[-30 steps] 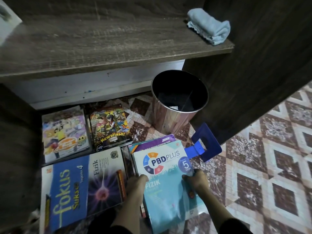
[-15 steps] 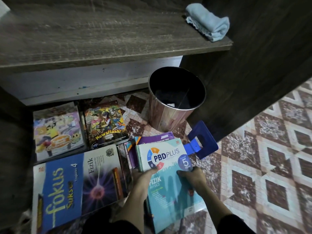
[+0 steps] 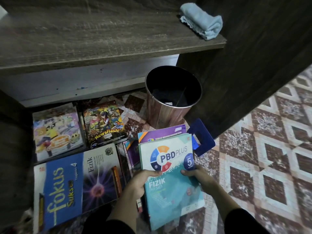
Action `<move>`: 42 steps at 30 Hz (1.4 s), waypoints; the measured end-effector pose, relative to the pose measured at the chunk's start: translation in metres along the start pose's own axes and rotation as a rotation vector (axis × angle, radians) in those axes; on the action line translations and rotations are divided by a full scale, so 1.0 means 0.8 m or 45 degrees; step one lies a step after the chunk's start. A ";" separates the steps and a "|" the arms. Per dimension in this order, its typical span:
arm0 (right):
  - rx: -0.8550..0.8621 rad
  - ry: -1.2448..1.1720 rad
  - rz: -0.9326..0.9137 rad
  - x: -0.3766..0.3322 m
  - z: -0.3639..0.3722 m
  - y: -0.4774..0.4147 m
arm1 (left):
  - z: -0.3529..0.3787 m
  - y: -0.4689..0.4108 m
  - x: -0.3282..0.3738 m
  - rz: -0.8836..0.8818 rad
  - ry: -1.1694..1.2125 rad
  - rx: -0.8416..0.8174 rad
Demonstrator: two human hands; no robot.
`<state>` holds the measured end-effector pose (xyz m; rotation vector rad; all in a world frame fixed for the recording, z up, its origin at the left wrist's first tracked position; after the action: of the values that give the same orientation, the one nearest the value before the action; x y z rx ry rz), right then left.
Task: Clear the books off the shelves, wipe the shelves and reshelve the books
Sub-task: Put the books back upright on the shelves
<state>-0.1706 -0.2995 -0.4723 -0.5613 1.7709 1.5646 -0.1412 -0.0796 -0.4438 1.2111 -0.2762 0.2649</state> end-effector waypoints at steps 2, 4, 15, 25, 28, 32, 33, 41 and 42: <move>-0.076 -0.096 0.002 0.000 0.000 0.006 | 0.001 -0.004 0.000 0.031 -0.029 -0.047; -0.062 -0.160 -0.009 -0.003 -0.002 0.015 | 0.002 -0.003 0.002 0.064 -0.049 -0.058; 0.031 -0.271 -0.407 -0.099 0.008 0.092 | 0.028 0.091 0.061 0.231 -0.113 -0.138; 0.020 -0.050 -0.941 -0.323 0.062 0.200 | 0.037 0.268 0.212 0.831 0.083 -0.110; -0.237 0.003 -1.042 -0.371 0.097 0.234 | 0.013 0.325 0.245 1.021 0.205 -0.041; -0.510 0.100 -1.133 -0.419 0.160 0.271 | -0.028 0.394 0.279 1.169 0.320 0.069; -0.521 0.091 -1.151 -0.427 0.174 0.275 | -0.037 0.407 0.287 1.196 0.322 0.106; -0.536 -0.149 -0.943 -0.449 0.247 0.257 | -0.090 0.444 0.343 1.063 0.035 0.348; -0.533 -0.161 -0.901 -0.449 0.251 0.248 | -0.097 0.438 0.345 1.030 -0.005 0.366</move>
<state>-0.0311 -0.1133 -0.0789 -1.1173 0.9722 1.3989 0.0018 0.1235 -0.0652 1.3333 -0.7481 1.0299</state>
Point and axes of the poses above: each hand's wrist, its own y-axis away from the middle knuckle, its own z-axis out of the palm, x = y × z, the point moved 6 cm from there along -y, towards the middle knuckle, and after that the axes turned 6 degrees about -z, right-handed, at the moved point
